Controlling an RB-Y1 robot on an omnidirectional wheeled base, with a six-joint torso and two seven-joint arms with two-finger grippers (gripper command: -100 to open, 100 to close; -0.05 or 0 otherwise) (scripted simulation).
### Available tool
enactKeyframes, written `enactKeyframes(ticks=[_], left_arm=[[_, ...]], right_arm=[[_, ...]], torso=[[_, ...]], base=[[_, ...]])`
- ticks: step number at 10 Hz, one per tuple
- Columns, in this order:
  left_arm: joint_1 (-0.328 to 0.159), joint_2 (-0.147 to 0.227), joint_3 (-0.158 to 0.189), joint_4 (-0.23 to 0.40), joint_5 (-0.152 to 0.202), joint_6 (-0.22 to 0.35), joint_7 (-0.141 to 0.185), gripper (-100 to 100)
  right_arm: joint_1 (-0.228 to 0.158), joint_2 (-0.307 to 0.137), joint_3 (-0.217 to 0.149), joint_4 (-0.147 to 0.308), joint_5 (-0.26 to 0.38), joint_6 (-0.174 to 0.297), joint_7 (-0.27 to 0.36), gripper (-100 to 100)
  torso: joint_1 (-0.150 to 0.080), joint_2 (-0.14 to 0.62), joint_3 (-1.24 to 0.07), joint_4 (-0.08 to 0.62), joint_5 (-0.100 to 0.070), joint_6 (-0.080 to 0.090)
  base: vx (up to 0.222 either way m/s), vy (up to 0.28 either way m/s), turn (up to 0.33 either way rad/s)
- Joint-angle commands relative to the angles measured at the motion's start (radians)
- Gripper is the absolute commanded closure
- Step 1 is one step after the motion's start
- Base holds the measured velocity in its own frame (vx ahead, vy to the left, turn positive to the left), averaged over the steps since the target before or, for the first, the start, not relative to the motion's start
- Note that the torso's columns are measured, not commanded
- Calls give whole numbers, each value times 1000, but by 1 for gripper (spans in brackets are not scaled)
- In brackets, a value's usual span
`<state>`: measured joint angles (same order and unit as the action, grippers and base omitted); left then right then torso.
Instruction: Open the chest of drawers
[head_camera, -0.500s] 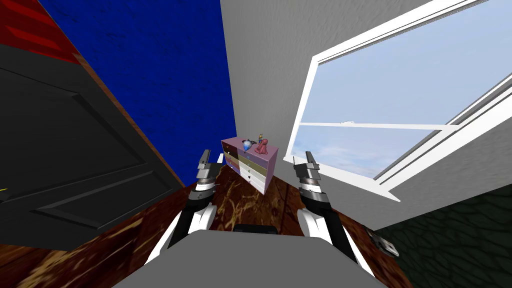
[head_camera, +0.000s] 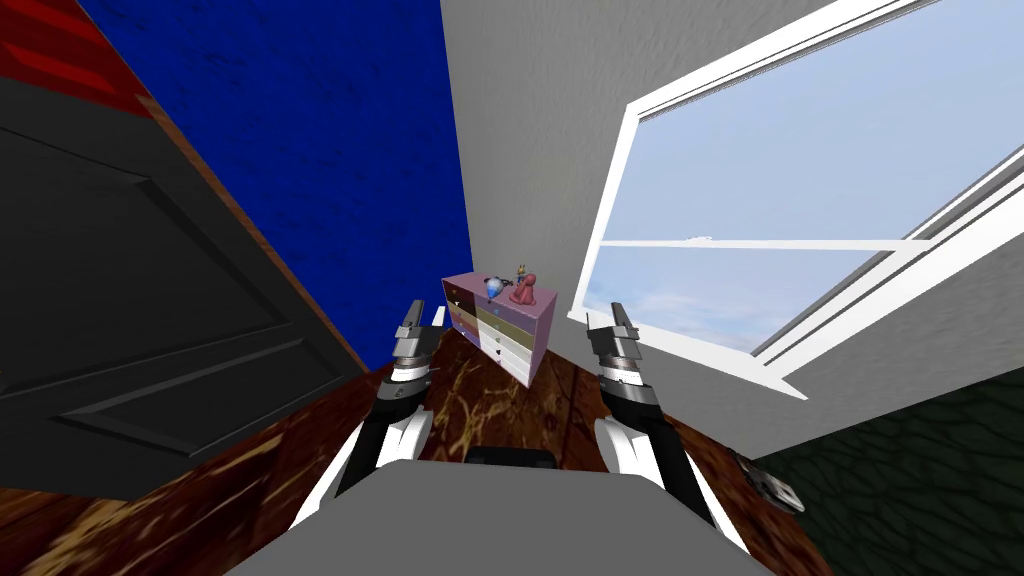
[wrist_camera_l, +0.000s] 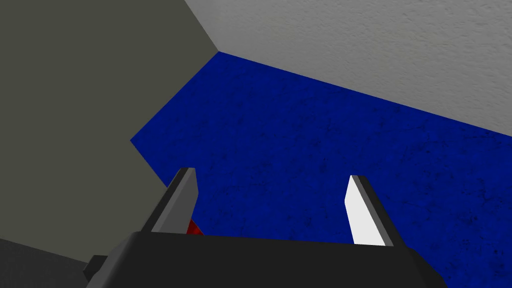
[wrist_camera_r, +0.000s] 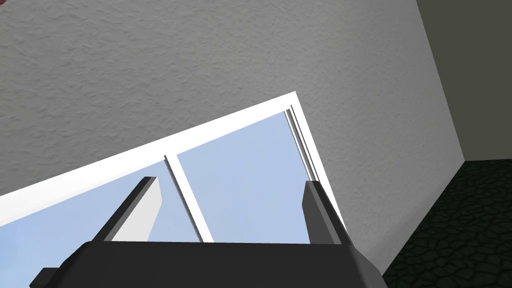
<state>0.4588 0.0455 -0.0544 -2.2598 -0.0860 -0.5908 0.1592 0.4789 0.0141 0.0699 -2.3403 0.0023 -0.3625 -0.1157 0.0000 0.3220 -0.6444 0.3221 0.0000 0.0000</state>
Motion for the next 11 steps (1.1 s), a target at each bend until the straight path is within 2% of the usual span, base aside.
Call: enactKeyframes(ticks=[1, 4, 5, 7, 11], left_arm=[[0, 0, 0, 0, 0, 0, 0, 0], [0, 0, 0, 0, 0, 0, 0, 0], [-8, 32, -3, 21, 0, 3, -1, -100], [-25, 64, -9, 69, 0, 9, -3, -100], [-57, 83, -20, 160, 0, 21, -7, -100]], right_arm=[[0, 0, 0, 0, 0, 0, 0, 0], [0, 0, 0, 0, 0, 0, 0, 0], [0, 0, 0, 0, 0, 0, 0, 0], [0, 0, 0, 0, 0, 0, 0, 0], [0, 0, 0, 0, 0, 0, 0, 0]], torso=[[0, 74, -147, 74, 0, 0], [0, 296, -590, 295, 0, 0], [0, 369, -738, 369, 0, 0], [2, 408, -829, 411, 1, 0], [0, 417, -831, 416, 0, 0]], base=[[0, 0, 0], [0, 0, 0], [35, 8, -35], [108, 29, -61], [107, 17, -49]])
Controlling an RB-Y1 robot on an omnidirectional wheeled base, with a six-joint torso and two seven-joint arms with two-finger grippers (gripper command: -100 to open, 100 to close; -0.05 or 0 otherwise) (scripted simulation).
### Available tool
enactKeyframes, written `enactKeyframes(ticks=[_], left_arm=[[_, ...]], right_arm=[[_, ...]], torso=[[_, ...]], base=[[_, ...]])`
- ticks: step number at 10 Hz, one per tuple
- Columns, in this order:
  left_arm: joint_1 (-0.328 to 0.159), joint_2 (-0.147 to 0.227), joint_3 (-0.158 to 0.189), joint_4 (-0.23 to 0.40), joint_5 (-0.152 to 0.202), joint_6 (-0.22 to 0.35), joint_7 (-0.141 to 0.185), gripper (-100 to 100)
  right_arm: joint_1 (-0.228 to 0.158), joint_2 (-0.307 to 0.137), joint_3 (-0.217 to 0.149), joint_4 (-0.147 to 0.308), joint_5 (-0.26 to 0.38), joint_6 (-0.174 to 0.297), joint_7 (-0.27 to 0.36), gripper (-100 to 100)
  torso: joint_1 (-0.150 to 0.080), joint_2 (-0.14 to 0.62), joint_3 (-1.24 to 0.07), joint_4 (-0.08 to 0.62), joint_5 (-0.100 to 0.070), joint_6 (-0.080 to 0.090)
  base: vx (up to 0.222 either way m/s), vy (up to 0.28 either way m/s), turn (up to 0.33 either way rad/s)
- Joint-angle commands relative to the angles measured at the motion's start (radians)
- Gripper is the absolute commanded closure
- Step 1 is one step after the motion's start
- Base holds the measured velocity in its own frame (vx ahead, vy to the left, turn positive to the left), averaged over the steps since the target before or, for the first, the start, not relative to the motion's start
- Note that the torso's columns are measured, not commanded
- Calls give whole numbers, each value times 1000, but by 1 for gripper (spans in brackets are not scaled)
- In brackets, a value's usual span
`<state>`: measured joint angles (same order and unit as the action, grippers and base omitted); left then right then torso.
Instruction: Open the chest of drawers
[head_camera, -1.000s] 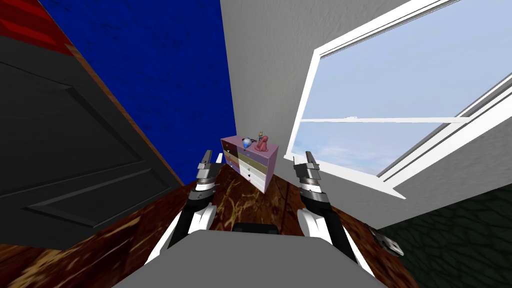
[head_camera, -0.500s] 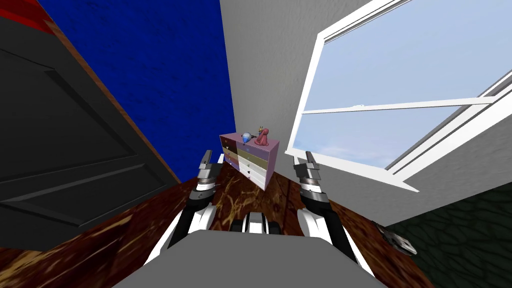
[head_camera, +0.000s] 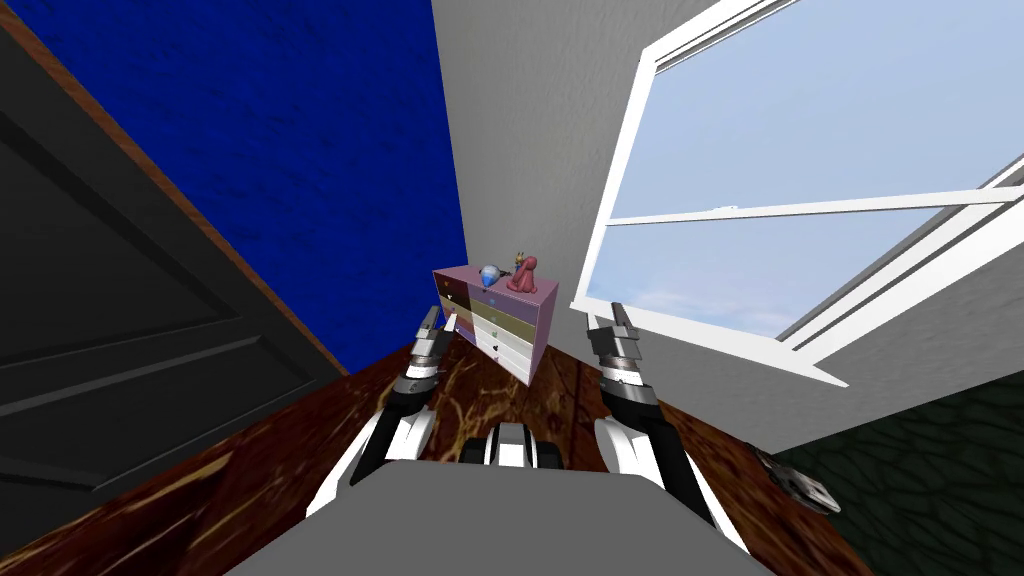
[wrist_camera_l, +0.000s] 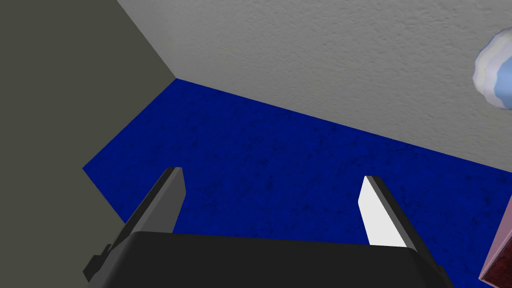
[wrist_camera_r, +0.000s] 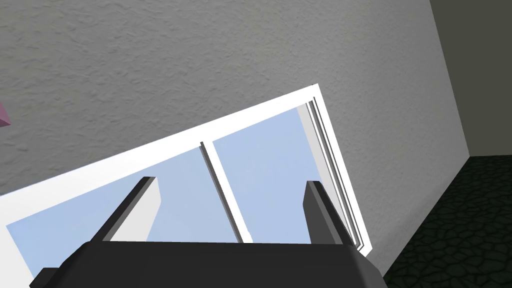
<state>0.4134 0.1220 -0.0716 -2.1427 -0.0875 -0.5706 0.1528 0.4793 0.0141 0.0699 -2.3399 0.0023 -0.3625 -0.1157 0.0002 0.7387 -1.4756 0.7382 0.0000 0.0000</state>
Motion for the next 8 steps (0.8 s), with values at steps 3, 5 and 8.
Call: enactKeyframes(ticks=[3, 5, 8], left_arm=[[-38, 10, -13, 117, 1, 11, -4, -100], [-56, 9, -19, 165, 1, 17, -6, -100], [-79, 7, -27, 232, 1, 26, -9, -100]], right_arm=[[0, 0, 0, 0, 0, 0, 0, 0], [0, 0, 0, 0, 0, 0, 0, 0], [0, 0, 0, 0, 0, 0, 0, 0]], torso=[[0, -1, -1, 0, 0, 0], [0, 0, 0, 0, 0, 0], [-1, 0, 0, 0, 0, 0]], base=[[126, 31, -55], [108, 32, -60], [104, 19, -54]])
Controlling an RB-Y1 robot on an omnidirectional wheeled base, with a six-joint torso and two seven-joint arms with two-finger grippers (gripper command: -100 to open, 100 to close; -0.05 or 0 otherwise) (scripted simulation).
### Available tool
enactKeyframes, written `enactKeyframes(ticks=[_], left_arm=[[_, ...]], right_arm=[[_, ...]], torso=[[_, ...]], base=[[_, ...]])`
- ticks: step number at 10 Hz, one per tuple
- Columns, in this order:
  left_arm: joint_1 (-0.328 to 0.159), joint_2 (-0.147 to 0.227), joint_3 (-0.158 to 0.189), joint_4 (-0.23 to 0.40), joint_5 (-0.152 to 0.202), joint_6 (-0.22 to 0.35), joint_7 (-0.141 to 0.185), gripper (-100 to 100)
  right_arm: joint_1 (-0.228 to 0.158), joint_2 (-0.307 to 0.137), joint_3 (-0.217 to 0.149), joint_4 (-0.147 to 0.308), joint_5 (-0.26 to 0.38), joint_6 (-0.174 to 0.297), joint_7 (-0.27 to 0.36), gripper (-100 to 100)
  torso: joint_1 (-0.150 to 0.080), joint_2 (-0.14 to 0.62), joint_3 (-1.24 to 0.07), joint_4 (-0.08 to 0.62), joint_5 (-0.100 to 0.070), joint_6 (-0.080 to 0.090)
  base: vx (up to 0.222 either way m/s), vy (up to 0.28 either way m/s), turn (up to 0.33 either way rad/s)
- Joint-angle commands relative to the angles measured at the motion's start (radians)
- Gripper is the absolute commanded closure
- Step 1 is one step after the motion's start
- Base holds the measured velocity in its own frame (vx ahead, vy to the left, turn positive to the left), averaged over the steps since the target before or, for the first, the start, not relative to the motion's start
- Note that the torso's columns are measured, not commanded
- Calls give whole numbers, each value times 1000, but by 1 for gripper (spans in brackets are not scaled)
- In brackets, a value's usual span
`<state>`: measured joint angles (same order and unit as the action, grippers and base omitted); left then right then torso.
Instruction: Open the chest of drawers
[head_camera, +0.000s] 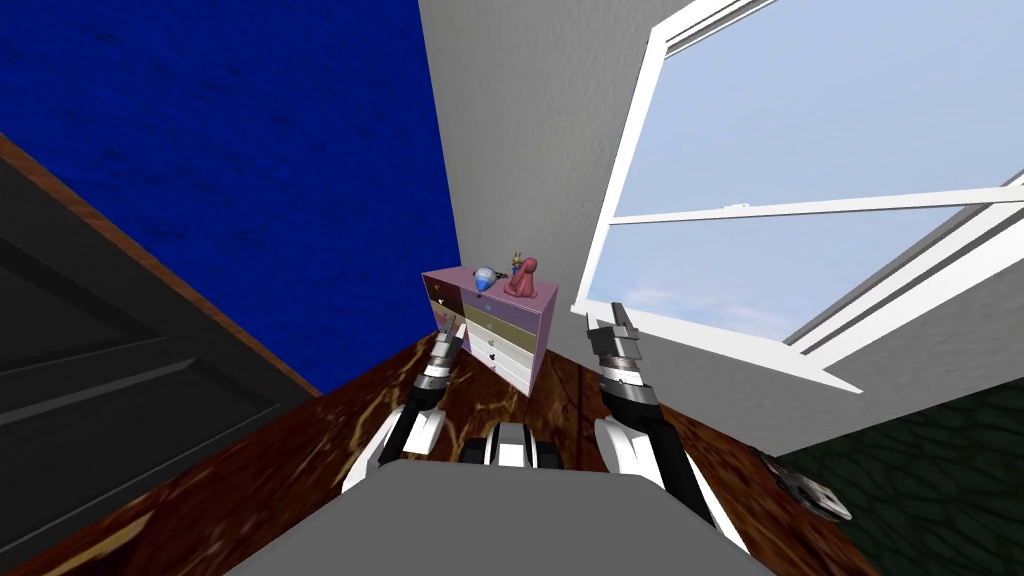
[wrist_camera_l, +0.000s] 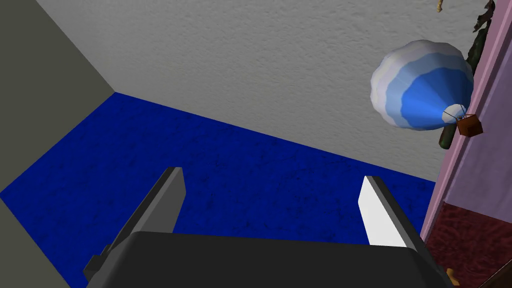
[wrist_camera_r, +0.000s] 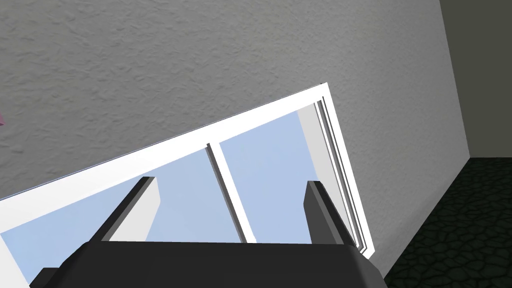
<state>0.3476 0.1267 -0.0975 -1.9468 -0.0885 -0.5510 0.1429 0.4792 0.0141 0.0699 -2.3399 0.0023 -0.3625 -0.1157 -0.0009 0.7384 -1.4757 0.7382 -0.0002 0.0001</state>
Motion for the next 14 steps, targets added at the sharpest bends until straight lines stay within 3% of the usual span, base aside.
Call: enactKeyframes(ticks=[1, 9, 14], left_arm=[[-21, 0, -4, 56, 2, 9, 0, -100], [-77, -19, -24, 215, 2, 30, -8, -100], [-122, -11, -39, 340, 2, 47, -13, -100]], right_arm=[[0, 0, 0, 0, 0, 0, 0, 0], [0, 0, 0, 0, 0, 0, 0, 0], [0, 0, 0, 0, 0, 0, 0, 0]], torso=[[1, -1, 0, 0, 0, 0], [1, -1, -1, 0, 0, 0], [0, -2, -1, -1, 0, 0]], base=[[108, 31, -39], [90, 26, -43], [114, 44, -54]])
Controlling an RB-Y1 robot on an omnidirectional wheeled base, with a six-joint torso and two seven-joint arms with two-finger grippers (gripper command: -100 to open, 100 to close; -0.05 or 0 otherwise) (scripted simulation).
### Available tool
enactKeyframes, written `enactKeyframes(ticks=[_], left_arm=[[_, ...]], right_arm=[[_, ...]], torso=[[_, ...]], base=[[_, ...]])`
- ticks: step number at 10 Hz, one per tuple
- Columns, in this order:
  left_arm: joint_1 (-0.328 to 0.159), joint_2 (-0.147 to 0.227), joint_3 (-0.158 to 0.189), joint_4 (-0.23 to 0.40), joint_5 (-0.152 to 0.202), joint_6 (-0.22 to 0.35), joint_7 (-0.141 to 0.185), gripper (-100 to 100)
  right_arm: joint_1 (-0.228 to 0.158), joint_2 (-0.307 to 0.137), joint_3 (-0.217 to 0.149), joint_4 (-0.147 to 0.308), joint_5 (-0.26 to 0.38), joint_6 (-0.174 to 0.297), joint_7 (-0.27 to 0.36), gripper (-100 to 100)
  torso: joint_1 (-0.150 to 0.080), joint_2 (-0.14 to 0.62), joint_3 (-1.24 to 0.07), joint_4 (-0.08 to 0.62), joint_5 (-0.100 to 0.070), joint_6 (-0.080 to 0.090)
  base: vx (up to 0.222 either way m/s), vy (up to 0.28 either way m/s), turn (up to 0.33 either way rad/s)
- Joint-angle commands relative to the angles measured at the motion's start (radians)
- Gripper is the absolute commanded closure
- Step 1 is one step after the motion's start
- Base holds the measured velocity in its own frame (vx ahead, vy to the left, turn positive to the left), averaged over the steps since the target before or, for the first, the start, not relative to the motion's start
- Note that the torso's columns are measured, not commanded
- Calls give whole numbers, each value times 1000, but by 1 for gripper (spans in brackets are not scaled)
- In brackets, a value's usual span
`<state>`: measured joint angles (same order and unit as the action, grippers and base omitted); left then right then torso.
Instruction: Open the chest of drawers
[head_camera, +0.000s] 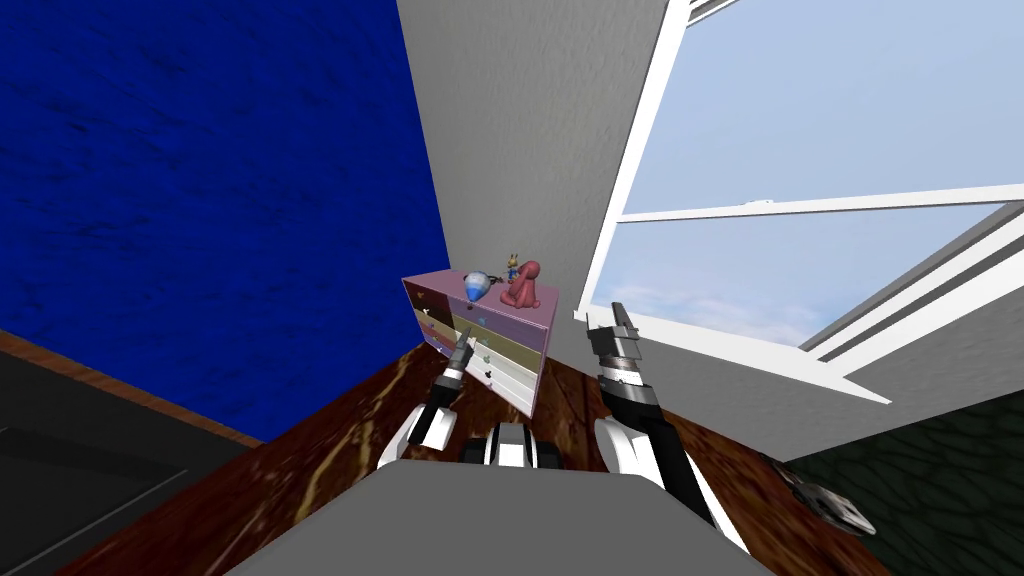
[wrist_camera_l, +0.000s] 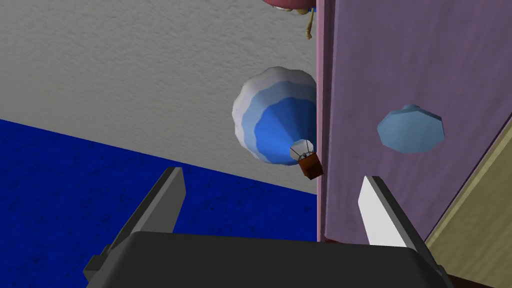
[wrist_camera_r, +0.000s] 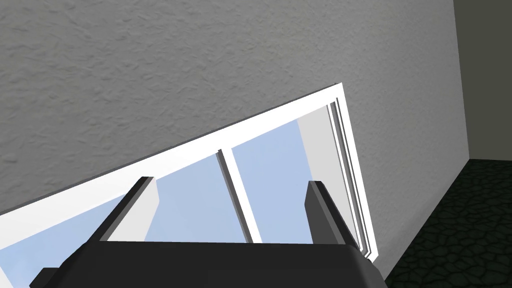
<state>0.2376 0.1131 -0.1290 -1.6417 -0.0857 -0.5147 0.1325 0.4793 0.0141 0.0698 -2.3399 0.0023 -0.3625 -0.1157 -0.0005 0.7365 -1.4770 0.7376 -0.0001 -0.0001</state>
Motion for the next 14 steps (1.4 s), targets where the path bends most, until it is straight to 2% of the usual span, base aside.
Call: enactKeyframes(ticks=[1, 9, 10, 11, 12, 13, 14], left_arm=[[-21, 5, -11, 62, -1, 14, -4, -100], [-89, 17, -35, 254, -1, 40, -13, -100], [-86, 14, -33, 240, -1, 38, -13, -100], [-99, 16, -30, 224, 0, 69, -10, -100], [-93, 16, -31, 233, -1, 51, -12, -100], [-94, 16, -31, 232, 0, 55, -11, 100], [-84, 25, -36, 213, -1, 61, -4, 100]], right_arm=[[0, 0, 0, 0, 0, 0, 0, 0], [0, 0, 0, 0, 0, 0, 0, 0], [0, 0, 0, 0, 0, 0, 0, 0], [0, 0, 0, 0, 0, 0, 0, 0], [0, 0, 0, 0, 0, 0, 0, 0], [0, 0, 0, 0, 0, 0, 0, 0], [0, 0, 0, 0, 0, 0, 0, 0]], torso=[[0, 1, 1, 0, 0, 0], [-1, 3, 2, 1, 0, 0], [0, 3, 2, 1, 0, 0], [0, 4, 3, 1, 0, 0], [-1, 1, 1, 1, 0, 0], [0, 2, 1, 0, 0, 0], [0, 4, 2, 1, 0, 0]], base=[[113, 38, -57], [107, 38, -54], [37, 18, -15], [75, -4, -11], [48, -3, -4], [7, -1, 1], [-95, 60, 39]])
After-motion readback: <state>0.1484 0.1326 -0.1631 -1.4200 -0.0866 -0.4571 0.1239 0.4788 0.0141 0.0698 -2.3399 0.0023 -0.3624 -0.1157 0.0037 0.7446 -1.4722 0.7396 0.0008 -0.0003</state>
